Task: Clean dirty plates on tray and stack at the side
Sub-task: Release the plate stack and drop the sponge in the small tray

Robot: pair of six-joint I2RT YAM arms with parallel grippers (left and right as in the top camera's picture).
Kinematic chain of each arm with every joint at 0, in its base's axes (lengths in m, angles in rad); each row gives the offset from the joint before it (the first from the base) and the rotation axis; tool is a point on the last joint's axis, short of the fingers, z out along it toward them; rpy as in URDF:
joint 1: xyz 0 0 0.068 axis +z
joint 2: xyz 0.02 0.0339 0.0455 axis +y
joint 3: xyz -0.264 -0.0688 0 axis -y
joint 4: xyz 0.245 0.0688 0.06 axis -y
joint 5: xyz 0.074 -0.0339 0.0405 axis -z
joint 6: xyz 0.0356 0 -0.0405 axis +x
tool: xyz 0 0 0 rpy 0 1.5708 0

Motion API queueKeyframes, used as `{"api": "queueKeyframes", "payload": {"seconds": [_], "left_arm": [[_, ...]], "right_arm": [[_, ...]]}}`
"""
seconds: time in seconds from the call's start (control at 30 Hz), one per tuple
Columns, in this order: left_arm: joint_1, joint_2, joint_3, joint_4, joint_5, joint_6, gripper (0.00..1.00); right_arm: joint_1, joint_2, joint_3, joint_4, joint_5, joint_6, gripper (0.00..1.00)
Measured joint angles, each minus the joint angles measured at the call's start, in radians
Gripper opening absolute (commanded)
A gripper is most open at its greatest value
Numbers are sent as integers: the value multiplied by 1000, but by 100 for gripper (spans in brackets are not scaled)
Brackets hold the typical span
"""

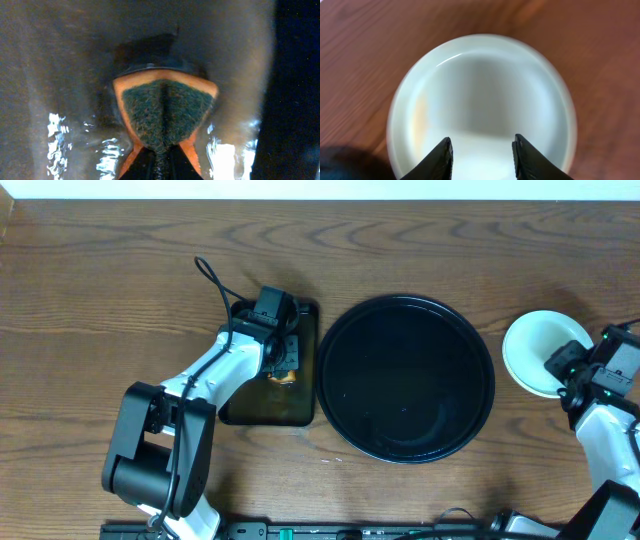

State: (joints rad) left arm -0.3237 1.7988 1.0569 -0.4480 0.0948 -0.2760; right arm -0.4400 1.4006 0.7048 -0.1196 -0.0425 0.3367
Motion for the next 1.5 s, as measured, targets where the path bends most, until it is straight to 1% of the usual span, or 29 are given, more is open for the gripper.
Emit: {"api": "queueKeyframes", "payload": {"seconds": [0.03,0.07,0.13,0.23,0.4,0.47,0.57,0.6,0.63,0.67,0.7,0.8,0.87,1.03,1.1,1.2,1.27,1.37,1.5], "left_arm": [[2,-1,1,-1,27,23,40],[2,-5,2,-2,48,43,55],[0,-25,2,-8,58,60,62],[-2,-88,2,-20,19,60,66],[-1,-219,10,-24,-43,56,69],[-1,-255,16,-24,-54,56,73],[0,-290,19,-27,-64,48,75],[1,-298,19,-36,-66,41,76],[3,-303,21,-54,-70,32,77],[8,-305,21,-77,-73,16,77],[14,-306,23,-108,-80,-4,79],[44,-306,23,-229,-110,-76,80],[69,-306,24,-319,-124,-117,80],[110,-306,28,-550,-132,-163,80],[111,-306,28,-594,-133,-165,80],[108,-313,24,-610,-134,-165,80],[101,-351,0,-611,-133,-165,80],[85,-444,-36,-606,-134,-165,80],[55,-648,-106,-513,-136,-164,80]], "right_arm": [[7,0,0,-1,-18,-10,38],[13,0,0,-1,-40,-21,38],[31,0,0,-2,-79,-43,39],[70,-5,0,-7,-122,-75,42],[162,-61,0,-55,-148,-156,48],[204,-89,1,-94,-154,-190,50],[272,-114,19,-201,-163,-245,58],[293,-115,34,-247,-164,-264,62],[311,-115,51,-294,-162,-281,69],[328,-115,72,-344,-159,-295,80],[343,-115,94,-391,-155,-305,99],[371,-116,176,-552,-137,-332,99],[381,-116,244,-697,-125,-335,99],[382,-127,278,-826,-117,-334,99],[382,-137,278,-859,-115,-333,99],[382,-179,271,-861,-114,-330,99],[382,-236,249,-844,-113,-325,99],[382,-357,190,-803,-114,-321,99],[382,-562,79,-743,-114,-319,99]]}}
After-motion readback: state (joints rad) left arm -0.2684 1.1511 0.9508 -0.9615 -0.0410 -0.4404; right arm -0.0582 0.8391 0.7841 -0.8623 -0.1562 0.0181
